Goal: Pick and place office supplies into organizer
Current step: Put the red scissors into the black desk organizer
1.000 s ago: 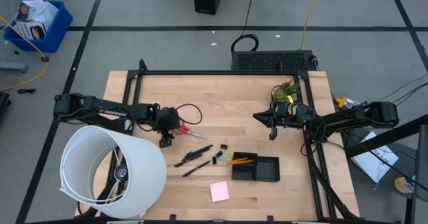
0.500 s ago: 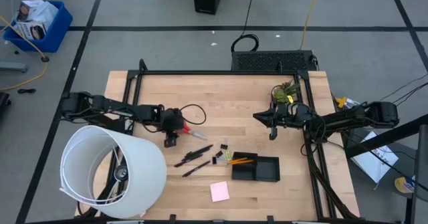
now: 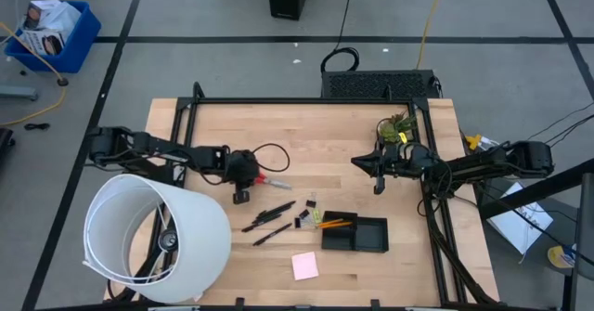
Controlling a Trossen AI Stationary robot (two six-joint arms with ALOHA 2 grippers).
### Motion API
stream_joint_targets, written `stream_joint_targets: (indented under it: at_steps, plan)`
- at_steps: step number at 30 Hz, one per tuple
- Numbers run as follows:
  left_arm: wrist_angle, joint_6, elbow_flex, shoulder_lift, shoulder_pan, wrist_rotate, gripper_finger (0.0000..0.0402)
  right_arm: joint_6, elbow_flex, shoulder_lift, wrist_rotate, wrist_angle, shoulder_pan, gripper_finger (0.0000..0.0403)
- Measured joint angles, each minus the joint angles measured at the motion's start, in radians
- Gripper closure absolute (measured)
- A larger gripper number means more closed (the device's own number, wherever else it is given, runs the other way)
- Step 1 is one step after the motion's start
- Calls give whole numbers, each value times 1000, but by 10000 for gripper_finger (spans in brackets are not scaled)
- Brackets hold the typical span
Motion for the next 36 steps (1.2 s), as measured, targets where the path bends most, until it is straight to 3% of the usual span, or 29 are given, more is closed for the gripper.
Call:
stream_joint_targets:
  at_steps: [7, 15, 25, 31, 36]
  plan:
    - [65, 104, -1, 2, 1, 8, 353, 0, 0, 0, 0, 0, 0, 385]
    - [220, 259, -2, 2, 1, 7, 383, 0, 0, 0, 0, 0, 0, 385]
    - [320, 482, 11, 2, -2, -24, 357, 0, 0, 0, 0, 0, 0, 385]
    - [309, 489, 122, 68, -1, -80, 380, 0, 0, 0, 0, 0, 0, 385]
    - [173, 563, 282, 161, 20, -83, 375, 0, 0, 0, 0, 1, 0, 385]
